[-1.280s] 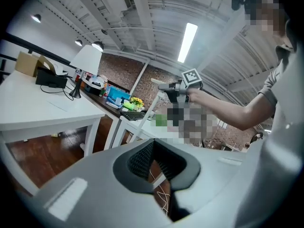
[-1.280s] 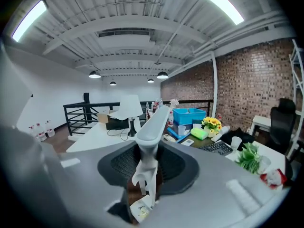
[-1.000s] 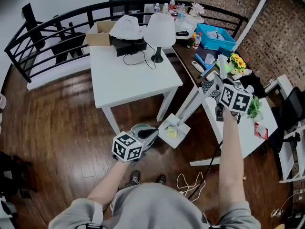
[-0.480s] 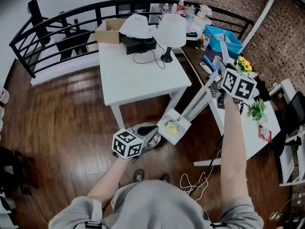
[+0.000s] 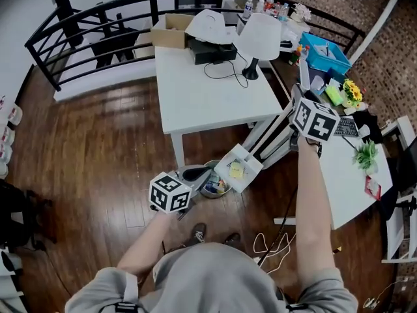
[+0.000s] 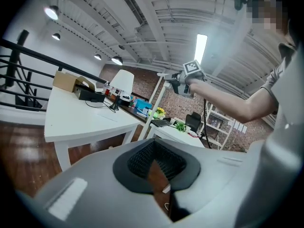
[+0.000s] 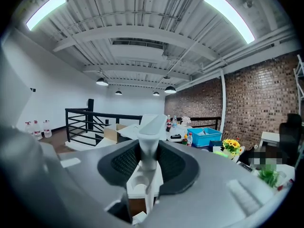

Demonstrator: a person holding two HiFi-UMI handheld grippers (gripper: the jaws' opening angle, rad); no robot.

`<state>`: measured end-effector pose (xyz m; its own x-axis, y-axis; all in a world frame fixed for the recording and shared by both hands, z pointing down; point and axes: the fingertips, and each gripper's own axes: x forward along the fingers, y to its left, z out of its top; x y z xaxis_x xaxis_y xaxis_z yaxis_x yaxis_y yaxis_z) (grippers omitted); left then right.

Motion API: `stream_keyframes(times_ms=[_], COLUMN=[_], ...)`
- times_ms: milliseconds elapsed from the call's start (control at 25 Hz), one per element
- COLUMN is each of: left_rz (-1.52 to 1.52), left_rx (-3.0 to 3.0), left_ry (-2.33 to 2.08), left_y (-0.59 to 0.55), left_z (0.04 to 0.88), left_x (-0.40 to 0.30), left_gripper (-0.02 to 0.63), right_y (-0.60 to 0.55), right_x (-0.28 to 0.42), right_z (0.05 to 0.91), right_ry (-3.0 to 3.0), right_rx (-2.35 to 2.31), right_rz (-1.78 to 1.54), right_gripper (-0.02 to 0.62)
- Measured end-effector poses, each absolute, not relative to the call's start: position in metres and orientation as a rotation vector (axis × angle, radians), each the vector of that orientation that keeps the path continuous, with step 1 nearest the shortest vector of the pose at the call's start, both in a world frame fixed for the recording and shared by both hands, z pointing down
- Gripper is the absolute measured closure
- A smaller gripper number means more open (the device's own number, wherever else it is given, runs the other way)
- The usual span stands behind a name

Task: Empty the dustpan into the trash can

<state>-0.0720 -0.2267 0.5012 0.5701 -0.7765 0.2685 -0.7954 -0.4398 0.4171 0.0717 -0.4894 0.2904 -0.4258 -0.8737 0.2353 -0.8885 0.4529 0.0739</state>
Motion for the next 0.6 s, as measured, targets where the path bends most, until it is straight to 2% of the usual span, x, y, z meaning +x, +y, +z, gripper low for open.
stream_keyframes(times_ms=[600], left_rz=[0.084], left_rx=[2.276], left_ry=[-1.349], left_y=[-0.209], left_z=[0.489], left_x=[-0.097], left_gripper=[0.601], right_y=[-0.487], right_x=[-0.003], right_z=[0.297], right_ry=[-2.524], right_rx=[1.462], right_rz=[-0.006], right_gripper=[0.491])
